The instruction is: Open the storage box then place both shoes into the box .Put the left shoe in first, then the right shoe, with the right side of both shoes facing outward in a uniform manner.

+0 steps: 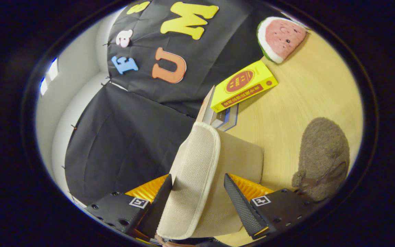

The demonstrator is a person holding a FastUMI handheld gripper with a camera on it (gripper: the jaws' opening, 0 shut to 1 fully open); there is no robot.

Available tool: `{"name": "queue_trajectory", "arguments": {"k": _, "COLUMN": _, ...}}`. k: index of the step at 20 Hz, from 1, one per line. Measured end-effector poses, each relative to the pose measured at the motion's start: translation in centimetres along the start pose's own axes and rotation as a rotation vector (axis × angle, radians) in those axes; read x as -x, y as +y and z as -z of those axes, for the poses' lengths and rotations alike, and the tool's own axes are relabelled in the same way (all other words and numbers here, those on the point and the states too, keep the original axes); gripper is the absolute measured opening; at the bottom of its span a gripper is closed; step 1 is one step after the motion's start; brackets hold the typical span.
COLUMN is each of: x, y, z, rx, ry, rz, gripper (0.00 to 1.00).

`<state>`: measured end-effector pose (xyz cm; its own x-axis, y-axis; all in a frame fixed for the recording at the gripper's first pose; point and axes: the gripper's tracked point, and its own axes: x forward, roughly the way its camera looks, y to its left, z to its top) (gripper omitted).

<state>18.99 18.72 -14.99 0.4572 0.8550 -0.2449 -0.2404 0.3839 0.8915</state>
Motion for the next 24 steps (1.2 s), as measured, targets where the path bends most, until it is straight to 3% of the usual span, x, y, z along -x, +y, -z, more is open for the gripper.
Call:
{"name": "queue_trajectory", "arguments": {"k": 1, "x": -0.1, "y": 0.4, "z": -0.1, "rx": -0.017, "ry": 0.011, "rz": -0.026, "gripper": 0.93}}
{"name": "queue_trajectory", "arguments": {"k": 3, "x": 0.0, "y": 0.5, "z": -0.5, "rx": -0.006, "ry": 0.005, "rz": -0.009, "gripper": 0.75}}
{"name": "queue_trajectory", "arguments": {"k": 7, "x": 0.7, "y": 0.8, "z": -0.5, "rx": 0.024, "ry": 0.007, "rz": 0.036, "gripper": 0.59}}
{"name": "queue_trajectory", "arguments": {"k": 12, "x": 2.2, "y": 0.9, "z": -1.1, "rx": 0.05, "ry": -0.031, "rz": 0.096, "gripper": 0.47}}
{"name": "queue_trajectory", "arguments": {"k": 14, "x": 2.5, "y": 1.6, "z": -1.1, "rx": 0.06, "ry": -0.04, "rz": 0.108, "gripper": 0.27}}
{"name": "queue_trajectory", "arguments": {"k": 16, "x": 2.7, "y": 2.0, "z": -1.2, "rx": 0.084, "ry": -0.048, "rz": 0.139, "gripper": 0.27}}
{"name": "queue_trajectory", "arguments": {"k": 17, "x": 2.7, "y": 2.2, "z": -1.2, "rx": 0.082, "ry": -0.048, "rz": 0.166, "gripper": 0.12}}
{"name": "queue_trajectory", "arguments": {"k": 18, "x": 3.0, "y": 2.6, "z": -1.2, "rx": 0.084, "ry": -0.046, "rz": 0.179, "gripper": 0.12}}
{"name": "queue_trajectory", "arguments": {"k": 19, "x": 2.9, "y": 2.9, "z": -1.2, "rx": 0.081, "ry": -0.055, "rz": 0.194, "gripper": 0.04}}
{"name": "queue_trajectory", "arguments": {"k": 24, "x": 3.6, "y": 7.9, "z": -1.4, "rx": 0.115, "ry": -0.085, "rz": 0.181, "gripper": 0.04}}
